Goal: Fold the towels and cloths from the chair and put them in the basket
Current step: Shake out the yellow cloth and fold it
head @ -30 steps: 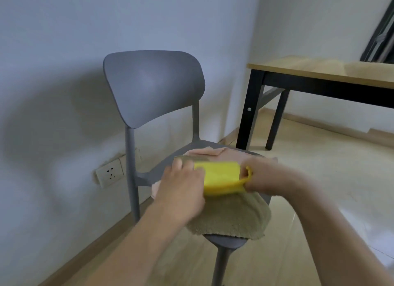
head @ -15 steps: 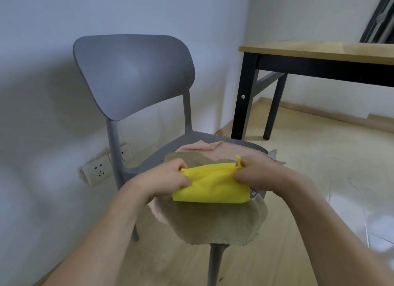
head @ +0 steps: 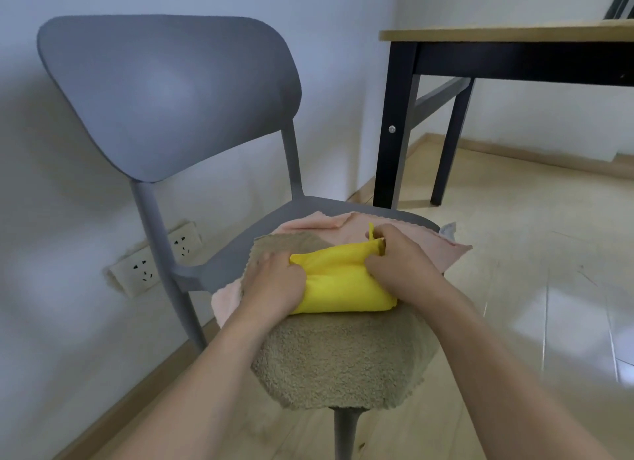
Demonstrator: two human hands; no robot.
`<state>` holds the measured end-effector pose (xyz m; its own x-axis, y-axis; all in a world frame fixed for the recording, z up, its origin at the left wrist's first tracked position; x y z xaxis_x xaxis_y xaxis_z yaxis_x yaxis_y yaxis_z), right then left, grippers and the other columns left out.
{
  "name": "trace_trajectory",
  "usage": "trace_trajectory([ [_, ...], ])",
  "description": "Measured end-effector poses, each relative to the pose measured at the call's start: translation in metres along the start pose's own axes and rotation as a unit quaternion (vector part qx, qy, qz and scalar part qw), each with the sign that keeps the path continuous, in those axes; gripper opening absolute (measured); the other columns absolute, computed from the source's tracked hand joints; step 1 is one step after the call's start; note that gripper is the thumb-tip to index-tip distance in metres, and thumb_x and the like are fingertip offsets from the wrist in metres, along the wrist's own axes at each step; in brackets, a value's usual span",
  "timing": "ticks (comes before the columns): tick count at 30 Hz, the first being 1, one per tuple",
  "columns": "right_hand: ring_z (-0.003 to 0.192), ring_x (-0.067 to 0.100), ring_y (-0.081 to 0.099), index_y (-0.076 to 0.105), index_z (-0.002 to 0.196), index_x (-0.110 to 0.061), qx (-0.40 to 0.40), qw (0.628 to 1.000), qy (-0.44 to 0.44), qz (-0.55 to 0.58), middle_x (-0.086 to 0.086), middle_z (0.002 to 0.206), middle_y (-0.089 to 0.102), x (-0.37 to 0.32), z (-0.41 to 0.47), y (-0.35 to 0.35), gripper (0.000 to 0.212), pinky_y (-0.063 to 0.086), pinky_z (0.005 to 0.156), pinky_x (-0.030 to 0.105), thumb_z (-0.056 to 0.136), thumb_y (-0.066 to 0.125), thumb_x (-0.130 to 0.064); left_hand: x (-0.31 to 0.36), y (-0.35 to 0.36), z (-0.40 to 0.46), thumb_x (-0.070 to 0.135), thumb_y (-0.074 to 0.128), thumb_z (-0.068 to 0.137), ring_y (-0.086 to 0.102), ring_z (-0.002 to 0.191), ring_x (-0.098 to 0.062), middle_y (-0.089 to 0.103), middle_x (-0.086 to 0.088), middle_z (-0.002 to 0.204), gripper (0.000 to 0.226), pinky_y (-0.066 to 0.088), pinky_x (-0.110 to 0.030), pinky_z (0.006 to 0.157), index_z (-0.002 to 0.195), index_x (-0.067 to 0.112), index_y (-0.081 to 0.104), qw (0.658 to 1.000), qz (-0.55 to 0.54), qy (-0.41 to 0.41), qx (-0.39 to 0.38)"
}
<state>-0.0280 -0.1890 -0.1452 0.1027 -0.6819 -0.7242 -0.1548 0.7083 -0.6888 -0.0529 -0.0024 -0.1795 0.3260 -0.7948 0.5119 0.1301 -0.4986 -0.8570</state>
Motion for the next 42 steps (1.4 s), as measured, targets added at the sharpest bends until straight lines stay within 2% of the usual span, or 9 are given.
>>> trace_trajectory([
  [4,0.072,0.016,0.046,0.053,0.085,-0.014,-0.052,0.998,0.045,-0.006,0.003,0.082,0.051,-0.002,-0.002,-0.001,0.006,0.035,0.059,0.029,0.088,0.048,-0.014,0.004,-0.006,-0.006,0.008,0.039,0.088,0.048,0.098,-0.026,0.056,-0.008,0.107,0.017,0.037,-0.034,0.075,0.092,0.018,0.051,0.994,-0.105,0.01,-0.024],
  [6,0.066,0.014,0.041,0.043,0.075,-0.015,-0.099,0.993,0.062,-0.012,0.001,0.074,0.043,-0.005,-0.009,-0.004,0.017,0.031,0.056,0.028,0.09,0.049,-0.02,0.006,-0.015,-0.014,-0.004,0.04,0.082,0.041,0.077,-0.019,0.047,-0.001,0.08,0.023,0.03,-0.032,0.06,0.08,0.019,0.044,0.971,-0.235,0.04,-0.02],
  [11,0.073,0.012,0.045,0.053,0.092,-0.019,-0.076,0.993,0.036,0.087,0.0,0.084,0.049,-0.021,-0.018,-0.019,0.006,0.035,0.057,0.027,0.09,0.047,-0.017,0.011,-0.041,-0.035,0.017,0.049,0.074,0.05,0.077,-0.016,0.054,0.0,0.085,0.022,0.041,-0.032,0.063,0.092,0.025,0.059,0.886,-0.45,0.106,-0.033],
  [13,0.082,0.018,0.046,0.052,0.107,-0.021,-0.047,0.98,0.056,0.186,0.003,0.096,0.05,-0.023,-0.014,-0.019,0.023,0.037,0.062,0.031,0.086,0.048,-0.014,0.012,-0.046,-0.035,0.028,0.052,0.08,0.054,0.084,-0.017,0.06,0.003,0.09,0.017,0.045,-0.036,0.069,0.09,0.033,0.066,0.871,-0.475,0.129,-0.014],
  [17,0.069,0.01,0.037,0.043,0.101,-0.02,0.002,0.981,0.072,0.182,-0.002,0.083,0.043,-0.016,-0.013,-0.004,0.018,0.028,0.055,0.027,0.09,0.04,-0.005,0.0,-0.032,-0.028,0.013,0.047,0.095,0.055,0.092,-0.012,0.064,0.011,0.095,0.033,0.045,-0.03,0.079,0.09,0.036,0.07,0.889,-0.439,0.109,0.065],
  [21,0.074,0.02,0.043,0.043,0.097,-0.009,0.085,0.987,0.054,0.125,0.001,0.08,0.046,-0.002,-0.013,0.027,0.009,0.032,0.063,0.033,0.092,0.036,-0.01,-0.004,-0.006,-0.019,0.001,0.035,0.093,0.051,0.099,-0.002,0.06,0.017,0.106,0.046,0.038,-0.013,0.08,0.102,0.029,0.07,0.926,-0.367,0.073,0.056],
  [33,0.086,0.022,0.05,0.048,0.098,-0.012,0.108,0.986,0.092,0.084,-0.003,0.083,0.051,0.0,-0.002,0.028,0.052,0.035,0.069,0.035,0.091,0.037,-0.062,-0.004,-0.004,-0.012,0.036,0.044,0.099,0.052,0.084,-0.008,0.061,0.008,0.095,0.021,0.035,-0.023,0.064,0.102,0.023,0.06,0.959,-0.272,0.062,0.044],
  [37,0.094,0.023,0.05,0.05,0.108,-0.01,0.096,0.988,0.108,0.053,0.006,0.106,0.057,-0.005,-0.001,0.027,0.051,0.037,0.076,0.036,0.095,0.036,-0.058,0.003,-0.003,-0.008,0.033,0.038,0.101,0.05,0.089,-0.018,0.061,-0.001,0.105,0.024,0.034,-0.03,0.07,0.106,0.018,0.056,0.982,-0.187,0.024,0.009],
  [42,0.129,0.029,0.043,0.036,0.143,-0.008,0.027,0.989,0.146,0.011,0.009,0.144,0.045,-0.007,0.011,0.024,0.067,0.036,0.098,0.036,0.095,0.038,-0.056,0.006,0.0,0.004,0.034,0.036,0.101,0.053,0.108,-0.026,0.058,-0.007,0.124,0.034,0.037,-0.031,0.079,0.124,0.016,0.053,0.994,-0.092,0.034,-0.04],
])
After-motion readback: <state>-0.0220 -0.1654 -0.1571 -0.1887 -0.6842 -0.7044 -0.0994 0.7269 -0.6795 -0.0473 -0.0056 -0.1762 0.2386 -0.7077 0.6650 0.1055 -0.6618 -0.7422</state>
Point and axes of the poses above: each hand's wrist, its own z-axis towards the middle knuckle, its own y-axis out of the palm, x = y × z, the point moved 5 cm from there along z, towards the middle knuckle
